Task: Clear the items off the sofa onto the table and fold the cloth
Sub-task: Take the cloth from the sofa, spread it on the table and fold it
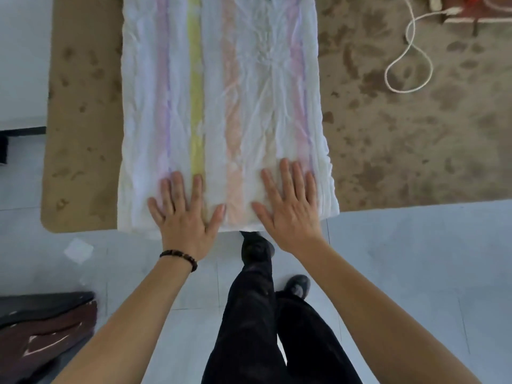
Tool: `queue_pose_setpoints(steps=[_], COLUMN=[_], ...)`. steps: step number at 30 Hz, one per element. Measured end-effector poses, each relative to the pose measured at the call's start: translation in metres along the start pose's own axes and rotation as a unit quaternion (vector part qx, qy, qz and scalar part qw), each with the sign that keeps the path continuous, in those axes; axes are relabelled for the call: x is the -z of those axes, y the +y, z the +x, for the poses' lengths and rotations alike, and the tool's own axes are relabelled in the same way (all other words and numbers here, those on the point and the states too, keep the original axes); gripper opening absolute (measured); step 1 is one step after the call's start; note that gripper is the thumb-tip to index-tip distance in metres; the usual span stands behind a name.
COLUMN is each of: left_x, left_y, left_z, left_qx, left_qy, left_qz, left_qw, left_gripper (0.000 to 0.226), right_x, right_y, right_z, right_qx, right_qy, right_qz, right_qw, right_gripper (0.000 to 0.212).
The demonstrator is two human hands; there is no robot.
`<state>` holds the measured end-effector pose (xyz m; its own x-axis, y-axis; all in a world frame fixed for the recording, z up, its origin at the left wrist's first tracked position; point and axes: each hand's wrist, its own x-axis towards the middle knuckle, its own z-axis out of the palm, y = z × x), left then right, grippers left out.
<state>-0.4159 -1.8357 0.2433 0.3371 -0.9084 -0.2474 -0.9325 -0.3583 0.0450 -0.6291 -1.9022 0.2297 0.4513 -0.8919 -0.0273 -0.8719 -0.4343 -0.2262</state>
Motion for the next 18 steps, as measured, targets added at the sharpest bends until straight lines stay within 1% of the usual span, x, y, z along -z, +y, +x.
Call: queue_pose_setpoints(steps=[4, 7, 9, 10, 11, 12, 14, 16, 18], left_x=[-0.005, -0.009, -0.012, -0.014, -0.016, -0.017, -0.021, -0.027, -0.039], left_y=[-0.001, -0.002, -0.003, -0.004, -0.004, -0.005, -0.006, -0.011, -0.016], left_z=[-0.002, -0.002, -0.002, -0.002, -0.001, 0.000, -0.003, -0.014, -0.035], left_qx=[0.002, 0.007, 0.002, -0.002, -0.003, -0.005, -0.019, -0.035, -0.038], left_qy=[0.019, 0.032, 0.048, 0.055, 0.063, 0.073, 0.095, 0.125, 0.178], left_qz=[-0.007, -0.015, -0.016, -0.017, -0.021, -0.026, -0.048, -0.103, -0.164], left_qw=[1.000, 0.999, 0.999, 0.998, 0.998, 0.997, 0.994, 0.986, 0.969], left_gripper=[0.078, 0.079, 0.077, 0.076, 0.076, 0.076, 0.075, 0.076, 0.075], right_x=[-0.007, -0.015, -0.020, -0.024, -0.027, -0.030, -0.037, -0.045, -0.053], right_y=[-0.002, -0.008, -0.004, 0.001, 0.004, 0.006, 0.001, -0.007, -0.007], right_z=[-0.006, -0.019, -0.032, -0.040, -0.049, -0.056, -0.070, -0.080, -0.084], right_qx=[-0.011, -0.039, -0.074, -0.115, -0.171, -0.232, -0.323, -0.369, -0.376], right_qy=[0.034, 0.076, 0.098, 0.112, 0.135, 0.165, 0.203, 0.168, 0.108], right_qz=[0.007, 0.037, 0.048, 0.055, 0.068, 0.091, 0.170, 0.280, 0.352], right_qw=[0.999, 0.996, 0.991, 0.986, 0.974, 0.954, 0.909, 0.870, 0.850], right_gripper=[0.064, 0.056, 0.054, 0.054, 0.056, 0.060, 0.070, 0.087, 0.108])
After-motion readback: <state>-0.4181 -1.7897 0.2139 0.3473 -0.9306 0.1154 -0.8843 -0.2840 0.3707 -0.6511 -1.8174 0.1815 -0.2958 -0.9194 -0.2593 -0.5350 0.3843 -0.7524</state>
